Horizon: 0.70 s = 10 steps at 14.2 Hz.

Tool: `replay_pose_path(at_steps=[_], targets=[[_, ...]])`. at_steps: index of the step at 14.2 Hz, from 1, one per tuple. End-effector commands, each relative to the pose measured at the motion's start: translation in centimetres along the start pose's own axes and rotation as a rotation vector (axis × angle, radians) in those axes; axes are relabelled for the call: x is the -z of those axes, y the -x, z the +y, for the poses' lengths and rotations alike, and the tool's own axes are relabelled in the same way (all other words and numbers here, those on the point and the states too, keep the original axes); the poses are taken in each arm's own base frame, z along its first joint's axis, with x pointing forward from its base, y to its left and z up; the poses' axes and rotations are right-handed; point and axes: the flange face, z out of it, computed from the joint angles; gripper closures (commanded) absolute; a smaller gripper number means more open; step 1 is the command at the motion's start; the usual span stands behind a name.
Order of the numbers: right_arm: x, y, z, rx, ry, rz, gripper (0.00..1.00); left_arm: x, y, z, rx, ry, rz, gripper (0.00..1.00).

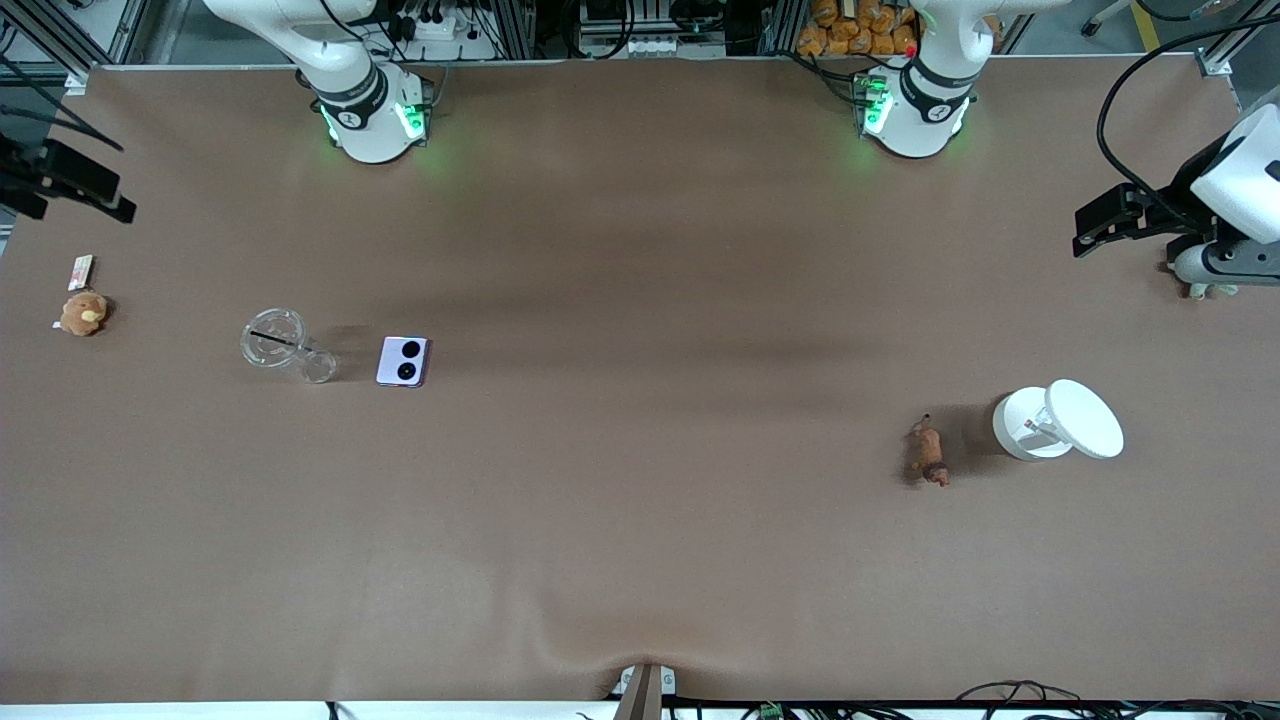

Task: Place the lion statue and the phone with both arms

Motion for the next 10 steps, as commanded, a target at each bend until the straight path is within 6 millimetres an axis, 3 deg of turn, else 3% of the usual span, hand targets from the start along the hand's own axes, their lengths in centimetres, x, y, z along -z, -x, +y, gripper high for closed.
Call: replay_pose_path(at_steps=[1, 2, 10], targets=[[-0.1, 0.4, 0.6, 0.030, 0.019, 0.018, 0.00, 0.3, 0.2, -0.2, -0.018, 0.017, -0.001, 0.00], [-0.6, -0.2, 0.6, 0.063, 0.022, 0.009, 0.00, 0.3, 0.2, -0.2, -0.016, 0.017, -0.001, 0.00], [2.0, -1.2, 0.1, 0.088, 0.027, 0.061, 0.00, 0.3, 0.2, -0.2, -0.019, 0.017, -0.001, 0.00]])
